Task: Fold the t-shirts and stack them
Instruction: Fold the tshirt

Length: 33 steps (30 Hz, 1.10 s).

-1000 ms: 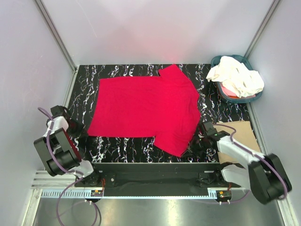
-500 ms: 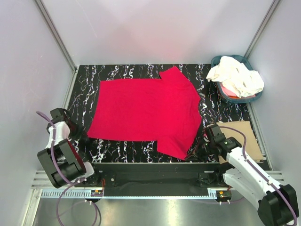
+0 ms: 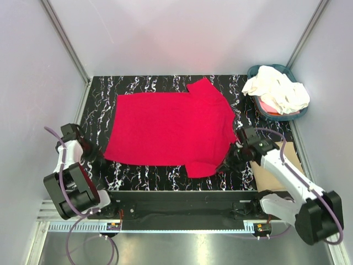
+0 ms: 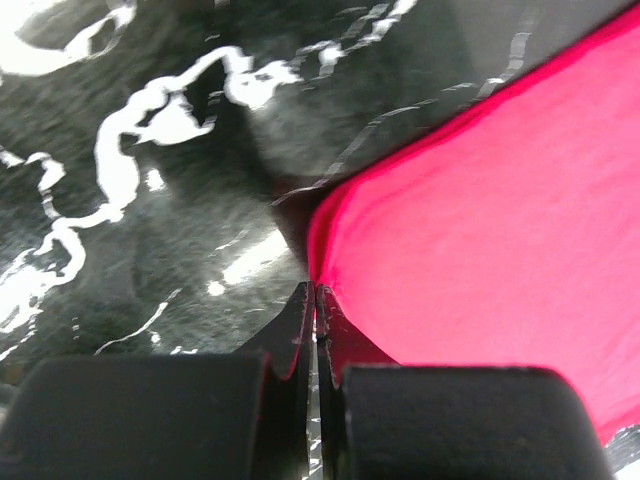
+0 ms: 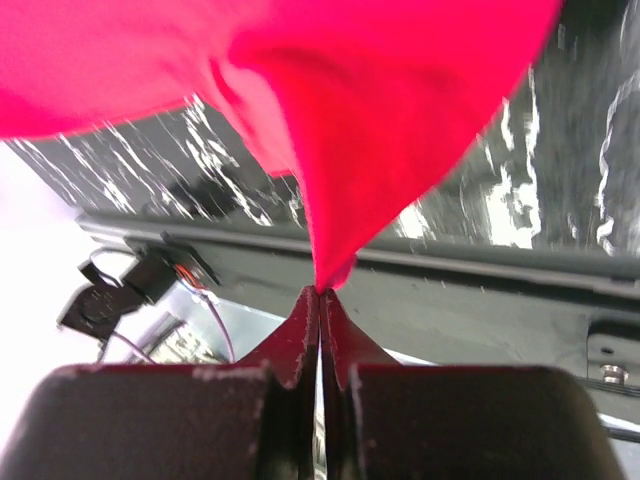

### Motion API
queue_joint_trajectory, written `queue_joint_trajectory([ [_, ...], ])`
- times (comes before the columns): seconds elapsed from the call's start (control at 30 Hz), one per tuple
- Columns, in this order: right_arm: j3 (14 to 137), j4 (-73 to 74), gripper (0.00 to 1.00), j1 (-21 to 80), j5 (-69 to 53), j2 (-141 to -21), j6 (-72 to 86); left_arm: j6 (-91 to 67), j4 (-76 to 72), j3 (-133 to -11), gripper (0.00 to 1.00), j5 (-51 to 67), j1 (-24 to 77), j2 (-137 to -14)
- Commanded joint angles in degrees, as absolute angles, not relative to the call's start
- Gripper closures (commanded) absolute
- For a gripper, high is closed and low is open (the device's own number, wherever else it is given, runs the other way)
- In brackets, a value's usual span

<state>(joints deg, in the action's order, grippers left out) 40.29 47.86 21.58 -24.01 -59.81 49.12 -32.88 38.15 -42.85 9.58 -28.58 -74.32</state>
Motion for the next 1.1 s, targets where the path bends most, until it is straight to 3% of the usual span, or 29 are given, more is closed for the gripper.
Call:
queue_joint_trajectory([
  [0.0,47.7,47.4,1.0,18.8,-22.6,-64.8,43.2,-32.8,37.8,-47.9,1.0,9.1,-27.2,-75.0],
  [0.3,60.5,47.2,1.0,10.6,-25.9,-79.4,36.4,-34.4,37.6,-53.3,1.0,9.1,-24.7,-80.9],
  [1.07,88.0,48.7,1.0,5.5,-28.9,-105.7,31.7,-39.7,36.6,-73.4,1.0,9.0,-17.2,-101.2],
])
